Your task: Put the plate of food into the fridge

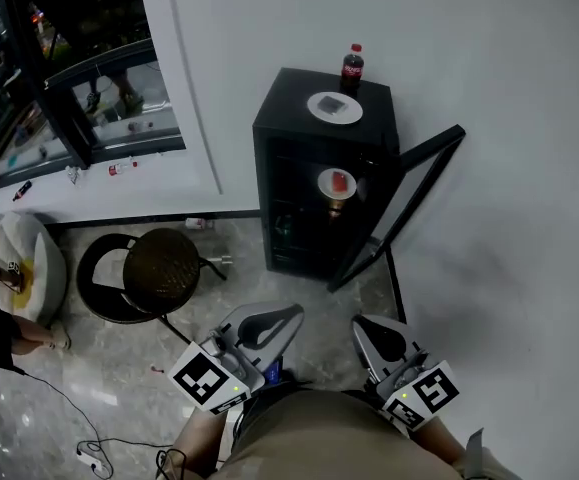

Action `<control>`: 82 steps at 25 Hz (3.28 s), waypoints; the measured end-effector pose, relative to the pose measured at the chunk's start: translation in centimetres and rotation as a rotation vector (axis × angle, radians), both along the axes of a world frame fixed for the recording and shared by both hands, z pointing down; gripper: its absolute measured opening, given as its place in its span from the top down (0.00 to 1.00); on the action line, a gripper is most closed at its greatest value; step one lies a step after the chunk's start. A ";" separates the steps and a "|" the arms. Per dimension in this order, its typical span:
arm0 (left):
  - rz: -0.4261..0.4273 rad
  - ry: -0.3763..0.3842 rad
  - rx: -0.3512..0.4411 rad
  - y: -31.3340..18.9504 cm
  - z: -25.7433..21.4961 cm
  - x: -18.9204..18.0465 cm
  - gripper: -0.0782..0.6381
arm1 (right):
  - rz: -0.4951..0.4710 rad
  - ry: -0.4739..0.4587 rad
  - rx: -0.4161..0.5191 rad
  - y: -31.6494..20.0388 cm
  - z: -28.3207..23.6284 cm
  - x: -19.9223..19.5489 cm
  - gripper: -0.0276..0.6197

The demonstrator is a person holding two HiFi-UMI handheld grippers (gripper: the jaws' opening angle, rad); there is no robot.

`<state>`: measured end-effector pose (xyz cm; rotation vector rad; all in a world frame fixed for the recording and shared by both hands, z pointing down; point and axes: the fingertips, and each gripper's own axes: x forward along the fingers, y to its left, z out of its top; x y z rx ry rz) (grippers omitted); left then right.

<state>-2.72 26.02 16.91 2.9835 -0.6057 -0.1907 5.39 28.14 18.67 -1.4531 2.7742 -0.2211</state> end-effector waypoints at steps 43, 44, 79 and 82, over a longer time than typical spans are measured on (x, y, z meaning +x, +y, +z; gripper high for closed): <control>-0.210 -0.176 -0.045 -10.9 -0.1 7.3 0.88 | -0.271 -0.035 -0.082 -13.8 1.9 5.8 0.92; -0.212 -0.183 -0.049 -11.2 0.0 8.0 0.88 | -0.275 -0.035 -0.085 -14.1 2.0 6.4 0.92; -0.057 -0.271 -0.008 -20.1 1.5 14.9 0.88 | -0.136 0.014 -0.189 -21.0 5.2 14.5 0.92; -0.025 -0.244 -0.018 -21.6 1.7 13.4 0.88 | -0.122 0.033 -0.191 -22.4 4.8 12.5 0.92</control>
